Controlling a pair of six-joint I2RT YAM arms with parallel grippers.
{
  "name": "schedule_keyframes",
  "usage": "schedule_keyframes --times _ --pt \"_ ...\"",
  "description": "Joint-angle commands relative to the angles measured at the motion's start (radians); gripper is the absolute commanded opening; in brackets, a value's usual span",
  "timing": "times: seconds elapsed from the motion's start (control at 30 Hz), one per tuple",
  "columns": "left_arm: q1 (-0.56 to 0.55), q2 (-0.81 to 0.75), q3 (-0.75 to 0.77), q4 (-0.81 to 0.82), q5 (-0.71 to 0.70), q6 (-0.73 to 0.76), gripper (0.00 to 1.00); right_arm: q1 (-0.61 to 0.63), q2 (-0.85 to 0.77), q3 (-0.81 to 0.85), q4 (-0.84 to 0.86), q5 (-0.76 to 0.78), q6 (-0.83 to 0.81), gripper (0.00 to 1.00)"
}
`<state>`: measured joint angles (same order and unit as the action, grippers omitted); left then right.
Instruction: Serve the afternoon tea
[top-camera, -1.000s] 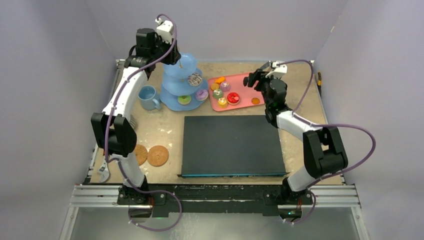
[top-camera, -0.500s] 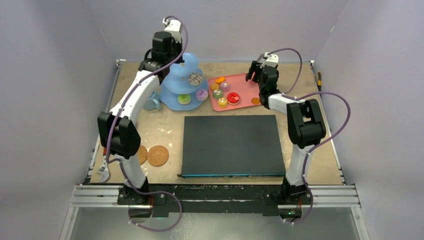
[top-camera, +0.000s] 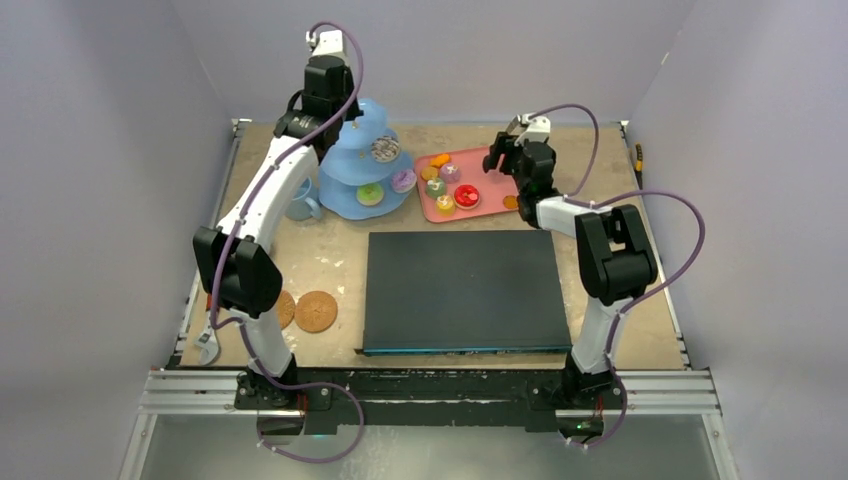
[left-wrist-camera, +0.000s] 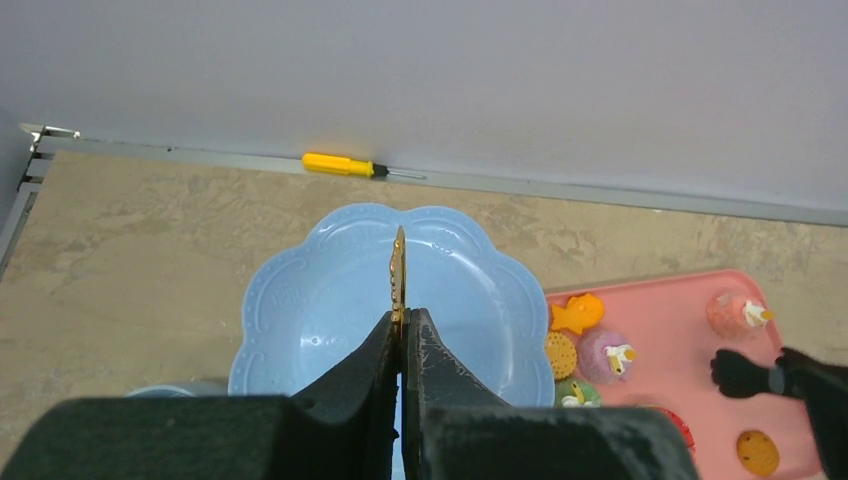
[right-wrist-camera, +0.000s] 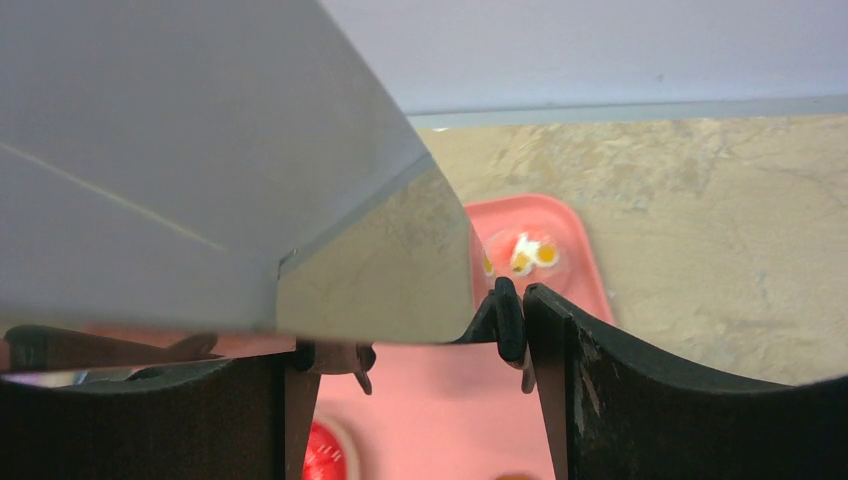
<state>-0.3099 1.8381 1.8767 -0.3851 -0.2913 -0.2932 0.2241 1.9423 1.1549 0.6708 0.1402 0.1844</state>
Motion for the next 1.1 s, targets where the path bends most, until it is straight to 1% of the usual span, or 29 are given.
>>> schedule_keyframes --times 0.0,0.13,0.3,0.33,0.47,0.53,0.57,0.6,0.67,0.73,0.83,0.9,1.07 --pt "0.003 -0.011 0.081 0.054 -0.036 -0.069 0.00 0.057 -0.099 -0.073 0.086 -0.053 -0.007 0.73" --pt "-0.001 -0.011 0.069 0.038 -0.008 -0.101 0.00 0.110 -0.135 -0.124 0.085 -0.080 -0.021 0.74" --pt "-0.002 -0.032 0.033 0.022 0.014 -0.100 0.24 0.137 -0.151 -0.168 0.081 -0.109 -0.020 0.74" --pt "-0.002 -0.040 0.023 0.015 0.017 -0.100 0.29 0.139 -0.149 -0.171 0.079 -0.117 -0.020 0.74" --pt "0.001 -0.075 -0.004 -0.007 0.059 -0.076 0.63 0.148 -0.144 -0.170 0.065 -0.136 -0.022 0.74" --pt "0.002 -0.091 -0.002 -0.019 0.120 -0.018 0.85 0.154 -0.140 -0.166 0.049 -0.137 -0.026 0.74" --pt "0.002 -0.103 -0.004 -0.023 0.151 0.016 0.91 0.156 -0.137 -0.164 0.036 -0.132 -0.028 0.74" --pt "0.006 -0.116 -0.007 -0.027 0.205 0.060 0.94 0.158 -0.137 -0.163 0.027 -0.127 -0.032 0.74" --pt "0.019 -0.133 -0.004 -0.053 0.334 0.176 0.98 0.163 -0.143 -0.173 0.024 -0.107 -0.038 0.74" --pt "0.036 -0.143 -0.004 -0.085 0.425 0.307 0.99 0.167 -0.148 -0.180 0.015 -0.082 -0.042 0.74" --pt "0.062 -0.147 -0.017 -0.106 0.462 0.505 0.99 0.171 -0.163 -0.187 0.001 -0.052 -0.049 0.74" --pt "0.096 -0.135 -0.015 -0.121 0.534 0.598 0.99 0.175 -0.172 -0.193 -0.002 -0.036 -0.050 0.74" --pt "0.162 -0.044 0.060 -0.194 0.749 0.712 0.99 0.185 -0.178 -0.200 -0.013 -0.027 -0.042 0.73"
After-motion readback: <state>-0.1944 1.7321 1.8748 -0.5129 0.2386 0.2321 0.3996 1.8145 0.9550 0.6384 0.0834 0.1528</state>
